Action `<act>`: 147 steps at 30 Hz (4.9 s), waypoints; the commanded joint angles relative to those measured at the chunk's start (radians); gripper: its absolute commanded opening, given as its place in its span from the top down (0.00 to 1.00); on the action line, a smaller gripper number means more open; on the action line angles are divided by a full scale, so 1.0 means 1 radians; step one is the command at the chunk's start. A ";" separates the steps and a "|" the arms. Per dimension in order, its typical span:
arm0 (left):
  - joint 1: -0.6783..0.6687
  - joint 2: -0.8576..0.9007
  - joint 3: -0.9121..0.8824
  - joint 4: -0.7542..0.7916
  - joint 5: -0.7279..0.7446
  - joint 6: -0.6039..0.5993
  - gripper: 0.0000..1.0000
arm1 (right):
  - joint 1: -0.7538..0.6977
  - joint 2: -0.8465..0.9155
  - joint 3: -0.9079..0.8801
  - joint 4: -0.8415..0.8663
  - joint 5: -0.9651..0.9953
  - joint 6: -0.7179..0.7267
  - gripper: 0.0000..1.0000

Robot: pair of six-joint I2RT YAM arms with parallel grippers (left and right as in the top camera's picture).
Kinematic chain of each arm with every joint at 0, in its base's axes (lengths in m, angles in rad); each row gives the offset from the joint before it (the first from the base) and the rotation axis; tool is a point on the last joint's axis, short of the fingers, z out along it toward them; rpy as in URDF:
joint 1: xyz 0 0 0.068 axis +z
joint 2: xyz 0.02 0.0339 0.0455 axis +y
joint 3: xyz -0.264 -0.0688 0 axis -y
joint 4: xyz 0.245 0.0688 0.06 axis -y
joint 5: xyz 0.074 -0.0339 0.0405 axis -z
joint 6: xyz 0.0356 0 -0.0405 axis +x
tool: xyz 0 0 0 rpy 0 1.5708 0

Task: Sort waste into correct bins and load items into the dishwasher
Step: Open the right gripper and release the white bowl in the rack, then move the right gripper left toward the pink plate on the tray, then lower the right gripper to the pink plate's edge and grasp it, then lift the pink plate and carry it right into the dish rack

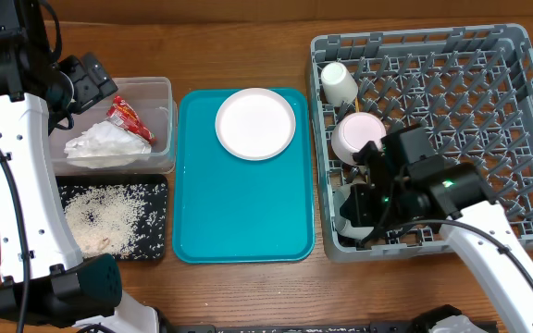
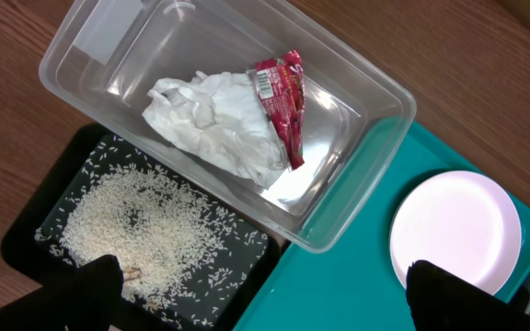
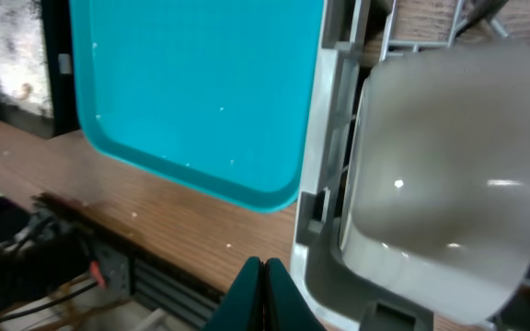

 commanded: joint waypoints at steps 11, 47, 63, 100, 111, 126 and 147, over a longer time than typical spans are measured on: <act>0.000 -0.011 0.005 0.001 0.004 0.008 0.00 | 0.061 0.078 -0.040 0.057 0.328 0.138 0.96; 0.000 -0.011 0.005 0.001 0.004 0.008 0.00 | 0.118 0.216 0.181 0.699 0.173 0.212 0.88; 0.000 -0.011 0.005 0.001 0.004 0.008 0.00 | 0.276 0.758 0.181 1.197 0.383 0.155 0.76; 0.000 -0.011 0.005 0.001 0.004 0.008 0.00 | 0.424 0.678 0.346 0.842 0.320 -0.080 0.68; 0.000 -0.011 0.005 0.001 0.004 0.008 0.00 | 0.321 0.698 0.364 0.675 0.507 -0.122 0.62; 0.000 -0.011 0.005 0.001 0.004 0.008 0.00 | 0.273 0.830 0.358 0.632 0.506 -0.121 0.63; 0.000 -0.011 0.005 0.001 0.004 0.008 0.00 | 0.265 0.685 0.636 0.395 0.682 -0.150 0.96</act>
